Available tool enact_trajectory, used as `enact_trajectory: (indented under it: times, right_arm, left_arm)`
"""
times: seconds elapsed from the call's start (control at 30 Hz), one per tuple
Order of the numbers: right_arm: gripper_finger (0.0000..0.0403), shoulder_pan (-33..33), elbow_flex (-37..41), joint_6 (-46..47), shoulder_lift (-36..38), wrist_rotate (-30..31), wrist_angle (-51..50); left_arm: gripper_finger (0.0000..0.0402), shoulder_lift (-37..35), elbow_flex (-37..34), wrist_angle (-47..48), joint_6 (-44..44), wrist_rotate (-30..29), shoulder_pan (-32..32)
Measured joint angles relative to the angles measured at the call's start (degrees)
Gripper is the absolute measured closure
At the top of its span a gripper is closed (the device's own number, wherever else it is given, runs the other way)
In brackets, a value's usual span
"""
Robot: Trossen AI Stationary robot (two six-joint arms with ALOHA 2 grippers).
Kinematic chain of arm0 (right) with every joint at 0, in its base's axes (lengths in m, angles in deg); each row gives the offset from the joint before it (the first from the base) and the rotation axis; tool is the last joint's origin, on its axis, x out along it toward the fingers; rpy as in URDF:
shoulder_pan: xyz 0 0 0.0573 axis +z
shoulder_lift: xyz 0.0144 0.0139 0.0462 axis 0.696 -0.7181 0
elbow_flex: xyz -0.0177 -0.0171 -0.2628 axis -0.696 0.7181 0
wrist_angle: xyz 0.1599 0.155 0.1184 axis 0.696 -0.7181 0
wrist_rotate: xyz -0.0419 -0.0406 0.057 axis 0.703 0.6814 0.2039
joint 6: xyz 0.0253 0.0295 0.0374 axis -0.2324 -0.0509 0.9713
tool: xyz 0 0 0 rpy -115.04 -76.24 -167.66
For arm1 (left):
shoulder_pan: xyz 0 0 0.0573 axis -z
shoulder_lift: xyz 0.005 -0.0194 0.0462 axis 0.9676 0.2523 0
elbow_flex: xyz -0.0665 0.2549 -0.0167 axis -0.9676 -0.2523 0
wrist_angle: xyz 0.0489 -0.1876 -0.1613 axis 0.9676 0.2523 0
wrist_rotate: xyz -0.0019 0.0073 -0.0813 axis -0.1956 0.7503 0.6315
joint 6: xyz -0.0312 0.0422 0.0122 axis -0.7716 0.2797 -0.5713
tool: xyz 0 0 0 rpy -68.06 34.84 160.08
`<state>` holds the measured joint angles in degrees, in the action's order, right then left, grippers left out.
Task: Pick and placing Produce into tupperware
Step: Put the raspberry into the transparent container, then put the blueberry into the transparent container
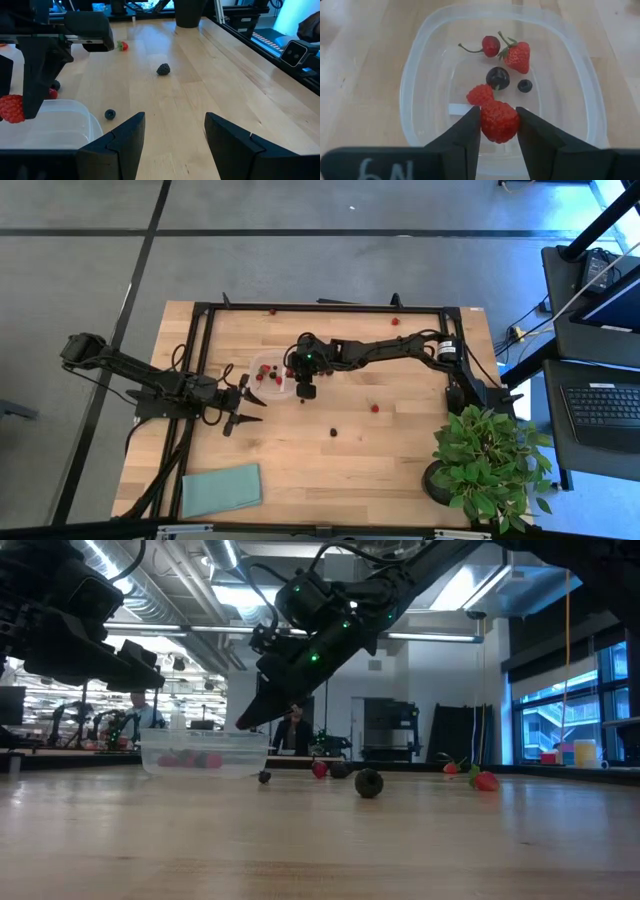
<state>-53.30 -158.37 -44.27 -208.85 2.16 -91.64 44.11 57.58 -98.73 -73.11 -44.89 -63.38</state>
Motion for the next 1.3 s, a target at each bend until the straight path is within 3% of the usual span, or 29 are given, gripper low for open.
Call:
enact_trajectory:
  times: [0.47,1.0,1.3]
  right_arm:
    - [0.0223,0.0,0.0,0.0,0.0,0.0,0.0]
    - [0.0221,3.3,0.1,2.4,3.5,-0.2,-17.5]
    - [0.0221,6.5,1.6,2.6,2.9,-0.1,-15.2]
  left_arm:
    - [0.0202,0.0,0.0,0.0,0.0,0.0,0.0]
    - [0.0202,0.0,0.0,0.7,-0.5,0.1,0.0]
    - [0.0202,0.0,0.0,0.8,-0.6,0.1,0.0]
